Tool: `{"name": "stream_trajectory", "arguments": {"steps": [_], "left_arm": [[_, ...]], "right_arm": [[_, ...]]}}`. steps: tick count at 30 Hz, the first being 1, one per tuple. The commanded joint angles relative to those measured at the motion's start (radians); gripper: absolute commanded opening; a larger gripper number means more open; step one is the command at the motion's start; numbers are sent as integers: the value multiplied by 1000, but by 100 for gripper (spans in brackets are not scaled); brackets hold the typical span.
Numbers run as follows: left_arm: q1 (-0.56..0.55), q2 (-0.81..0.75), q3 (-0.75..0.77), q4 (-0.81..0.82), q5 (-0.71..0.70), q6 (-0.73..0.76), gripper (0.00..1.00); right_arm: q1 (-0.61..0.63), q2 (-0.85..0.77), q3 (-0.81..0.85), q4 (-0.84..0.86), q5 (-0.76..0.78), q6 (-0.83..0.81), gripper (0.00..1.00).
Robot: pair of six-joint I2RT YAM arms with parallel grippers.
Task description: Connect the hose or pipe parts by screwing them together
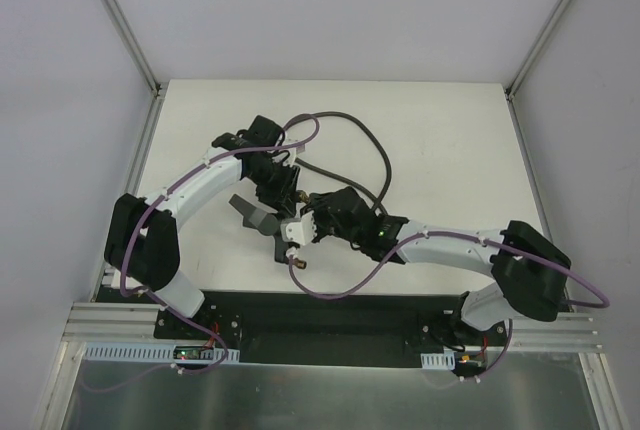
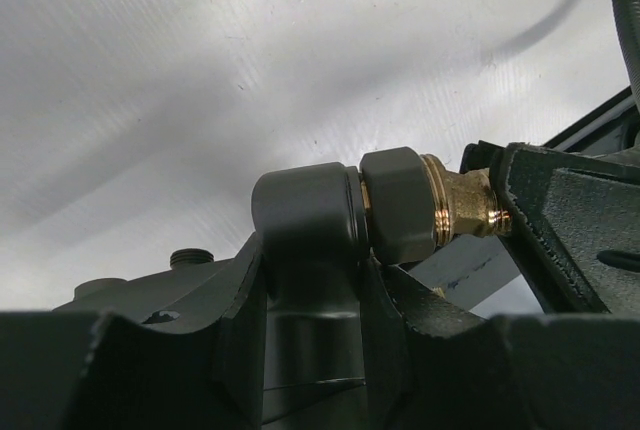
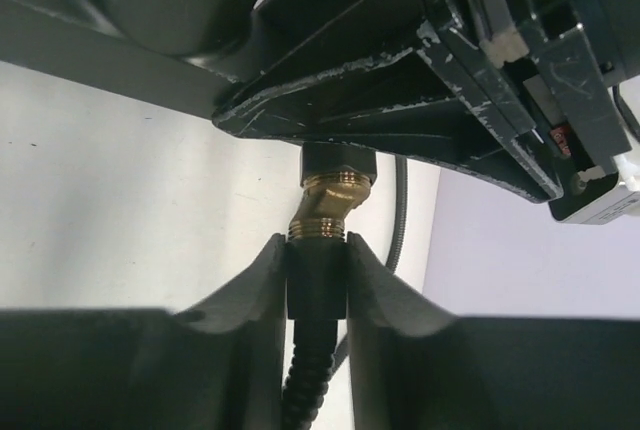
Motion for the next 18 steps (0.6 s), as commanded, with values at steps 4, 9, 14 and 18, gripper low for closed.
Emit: {"name": "stream_trajectory", "arguments": {"steps": [4,9,14,18], "left_arm": [[3,-63,55,1,88,-43,0],[3,-136,-47,198,101,-113,0],[4,-228,-166,436,68,-181,0],[4,-294,-270,573,17,-196,0]], "right_arm": [[22,44,97,-59,47,151,1],[-73,59,189,-130,-160,649,1],[-204,58,103,116,-393,1158,1],[-299,85,5,426,-550,1519,1]]}}
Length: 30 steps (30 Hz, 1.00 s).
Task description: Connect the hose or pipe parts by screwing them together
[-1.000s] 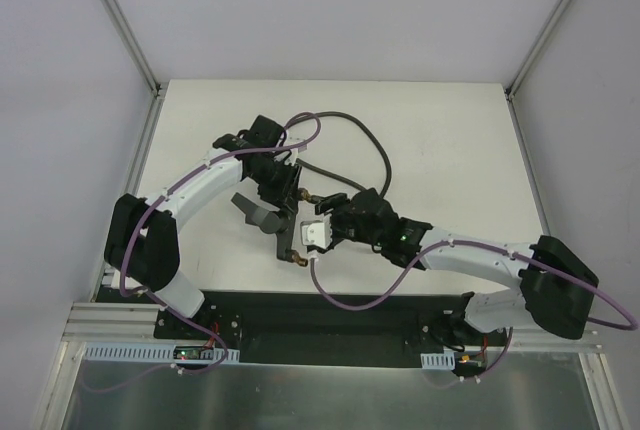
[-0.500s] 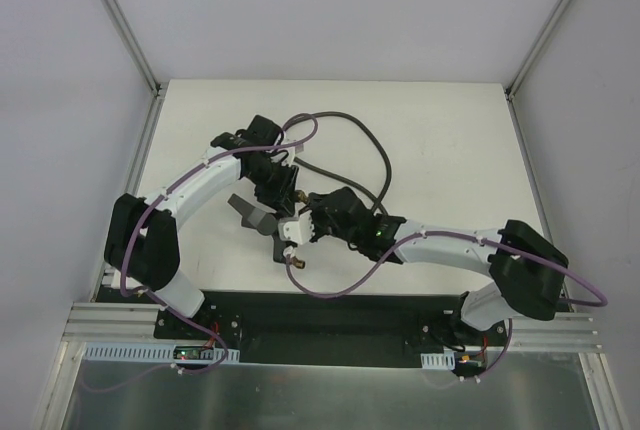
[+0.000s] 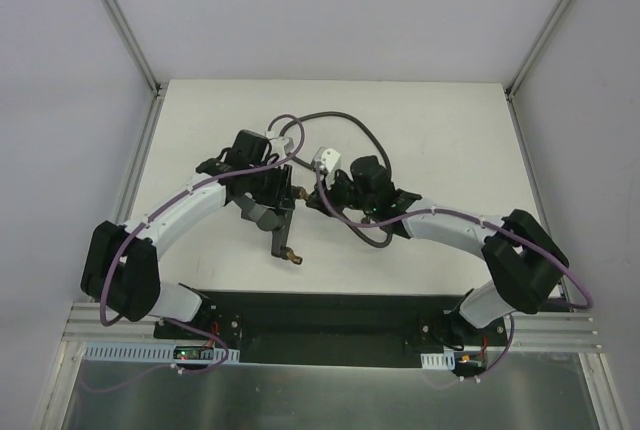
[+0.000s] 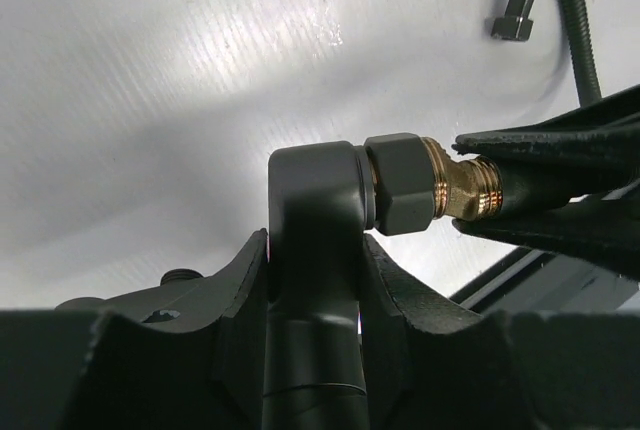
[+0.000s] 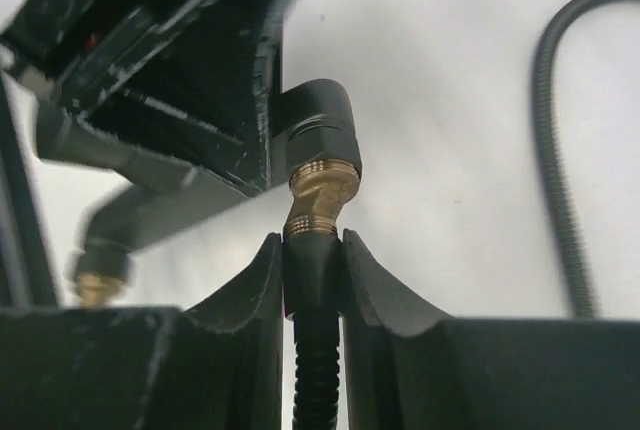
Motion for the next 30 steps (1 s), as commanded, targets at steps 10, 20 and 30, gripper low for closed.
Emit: {"name": "stream_trajectory", "arguments": {"steps": [10,20,30], "left_arm": [[-19,-215,-166,424,-30,-138,0],[-7,-196,-128,345,-60,-112,0],[15,-102,73,38,35,-60,0]], "right_arm": [[-210,272,-182,1084,-184,1527,1],[-275,259,-228,1147,-248,1457,54],[-239,-248,-250,494,-225,317,88]]}}
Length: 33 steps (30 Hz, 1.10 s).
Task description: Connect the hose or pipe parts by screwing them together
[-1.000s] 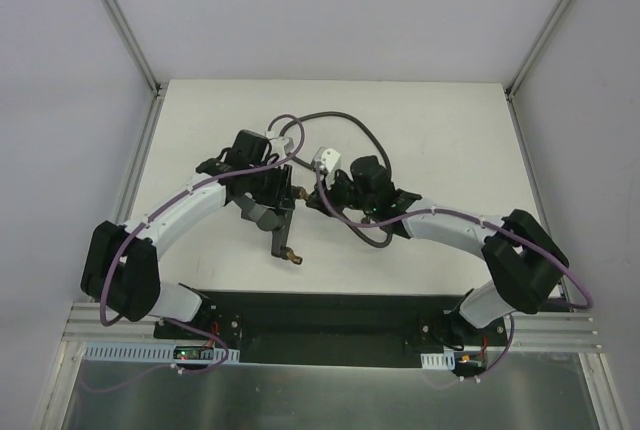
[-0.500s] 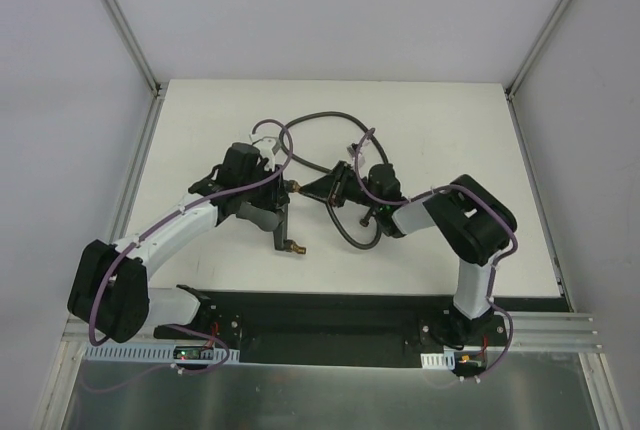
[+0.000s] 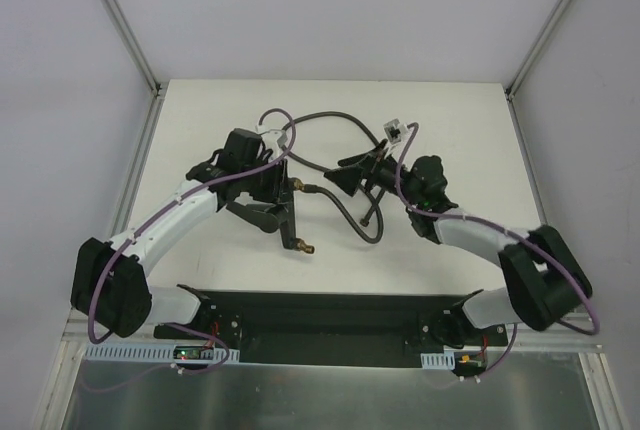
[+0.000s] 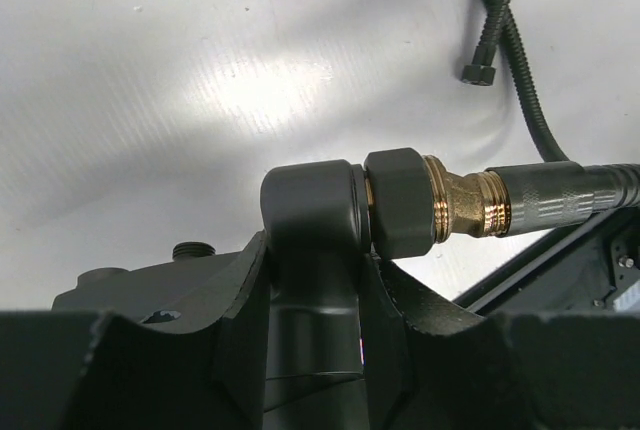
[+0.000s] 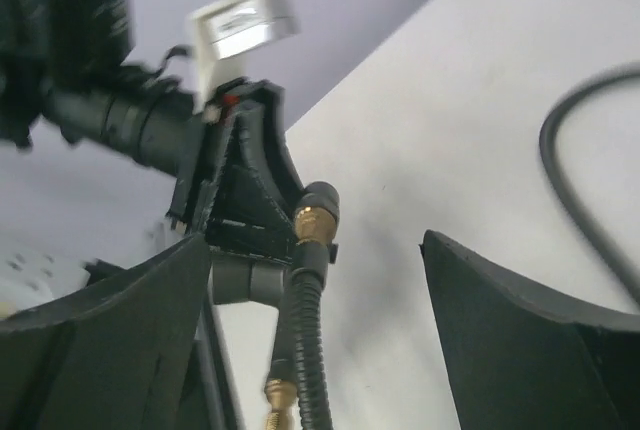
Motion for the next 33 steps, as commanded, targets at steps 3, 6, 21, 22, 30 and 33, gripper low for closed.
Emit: {"name": "stream_trajectory", "arguments": {"steps": [3,6,21,22,30,33], "left_arm": [[13,66,202,-131,158,14,0],[13,104,242,-188,178,17,0],[13,184,302,-319,221,43,0],[13,186,302,-322,226,44,0],[13,195,316,-333,256,41,0],[13,187,317,-328,266,32,0]], "right_arm": [[216,-299,16,-442,140,-1190,86],[316,-319,52,-597,219,-1484,84],[512,-126,183,-797,583,-1982,67],[518,-115,194,-801,589,-1995,67],[575,-8,232,-788,668,-2022,32],[589,28,263,-791,701,-1944,11]]}}
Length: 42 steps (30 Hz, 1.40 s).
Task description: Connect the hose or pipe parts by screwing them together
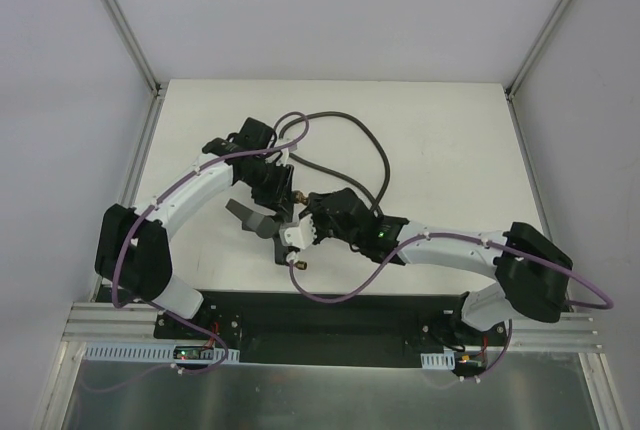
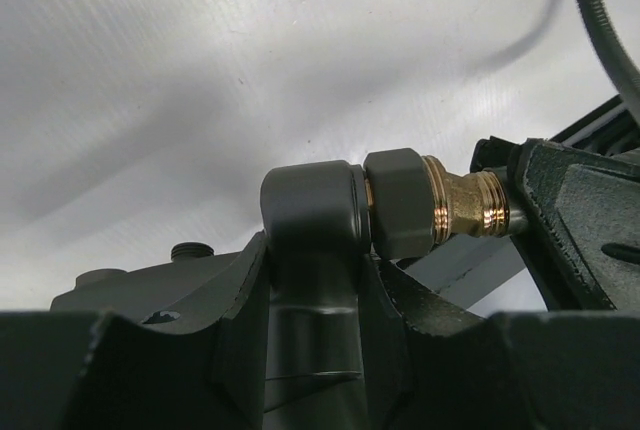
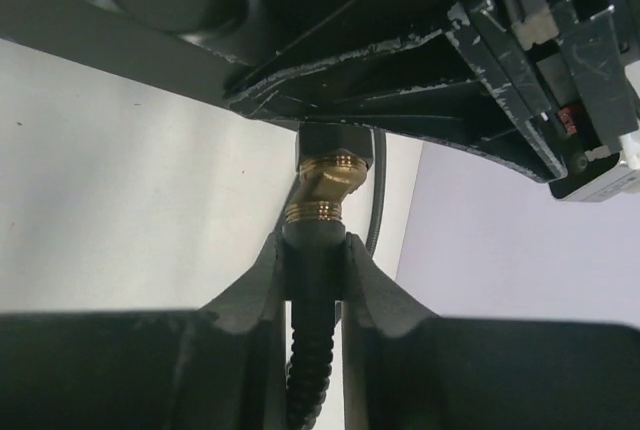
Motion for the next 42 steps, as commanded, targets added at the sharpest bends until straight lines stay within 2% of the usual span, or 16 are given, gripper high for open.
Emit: {"name": "stream_trajectory", "arguments": {"steps": [1,3,7,12,16,21,23,24,26,27,29,31,36,37,40,42], "left_arm": [[7,-40,79,26,127,-28,0],[7,-58,70,55,112,-34,0],[7,-99,22,149,96,-66,0],[7,-191,-61,282,99,-103,0],[7,-231,-111,379,84,-97,0],[4,-300,-218,512,55,-97,0],[-3,-328,-274,590,27,-101,0],[-6,-354,-289,615,-5,-106,0],[-6,-376,-332,661,-31,-112,0],[-6,-395,-341,678,-62,-118,0],[-6,-405,-354,717,-77,-118,0],[-7,-406,-349,718,-80,-115,0],[0,-394,-315,639,-73,-91,0],[2,-390,-300,601,-53,-89,0],[7,-351,-254,515,-27,-78,0],[5,-316,-225,462,-11,-66,0]], "right_arm": [[32,55,65,-14,56,92,8],[28,72,107,-36,58,243,1],[-26,92,176,-82,-21,584,1],[-179,81,154,-1,-392,988,1],[-270,78,61,264,-561,1310,1],[-375,131,33,455,-683,1750,1],[-395,180,-20,645,-687,1922,1],[-412,206,-37,841,-684,2103,1],[-423,310,-65,1062,-678,2314,1],[-429,346,-59,1211,-660,2504,1],[-432,421,-38,1276,-651,2635,1],[-426,400,-7,1276,-697,2619,0],[-461,236,-105,1148,-694,2385,55],[-469,169,-129,1101,-704,2267,76],[-485,25,-145,849,-729,2046,87],[-481,-46,-134,612,-709,1793,88]]}}
